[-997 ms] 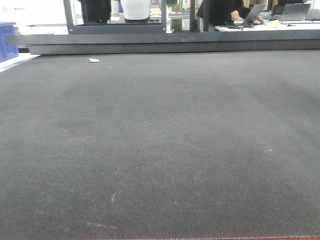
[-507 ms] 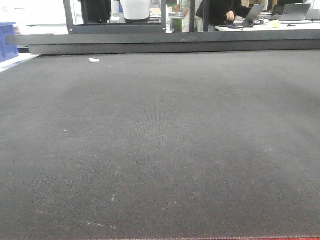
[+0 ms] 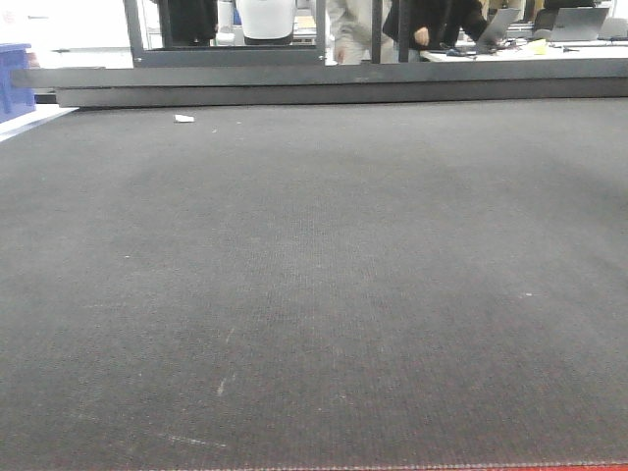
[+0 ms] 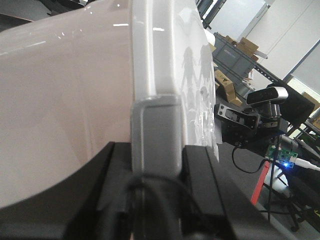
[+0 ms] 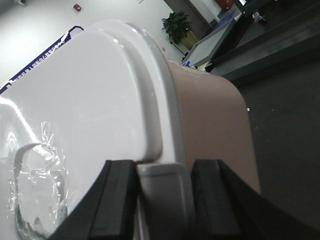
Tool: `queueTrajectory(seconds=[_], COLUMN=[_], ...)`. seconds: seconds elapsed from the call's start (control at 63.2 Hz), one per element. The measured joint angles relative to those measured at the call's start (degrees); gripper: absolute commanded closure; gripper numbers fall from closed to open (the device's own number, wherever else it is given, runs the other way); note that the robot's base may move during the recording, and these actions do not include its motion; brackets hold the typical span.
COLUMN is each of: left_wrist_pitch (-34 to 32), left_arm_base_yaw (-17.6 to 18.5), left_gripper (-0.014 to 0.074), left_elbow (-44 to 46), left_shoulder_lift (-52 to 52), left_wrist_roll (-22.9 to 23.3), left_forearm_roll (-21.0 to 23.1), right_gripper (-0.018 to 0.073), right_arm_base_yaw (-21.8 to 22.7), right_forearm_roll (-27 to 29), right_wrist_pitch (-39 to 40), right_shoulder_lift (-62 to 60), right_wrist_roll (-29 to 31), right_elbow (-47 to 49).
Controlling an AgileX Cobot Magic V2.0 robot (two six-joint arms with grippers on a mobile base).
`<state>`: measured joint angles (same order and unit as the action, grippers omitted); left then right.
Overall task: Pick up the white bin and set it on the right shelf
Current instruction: 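Hold the bin raised in both grippers while backing away from table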
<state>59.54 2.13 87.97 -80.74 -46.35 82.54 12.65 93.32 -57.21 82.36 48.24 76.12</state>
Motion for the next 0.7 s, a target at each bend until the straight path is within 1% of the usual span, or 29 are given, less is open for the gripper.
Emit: queueTrajectory(seconds=[0.697], left_wrist_pitch=[0.22], left_arm_base_yaw=[0.00], left_gripper=[0.0722], left_elbow=[0.00], left_shoulder_lift=[0.00], left_wrist_roll=[0.00], left_forearm_roll=[0.00], right_gripper=[0.0498], right_arm_base_yaw=[0.00], right_forearm_roll=[-0.11], right_wrist_pitch=[0.68], right_shoulder_lift=[0.00], right_wrist_roll=[0.00], right_elbow=[0.00])
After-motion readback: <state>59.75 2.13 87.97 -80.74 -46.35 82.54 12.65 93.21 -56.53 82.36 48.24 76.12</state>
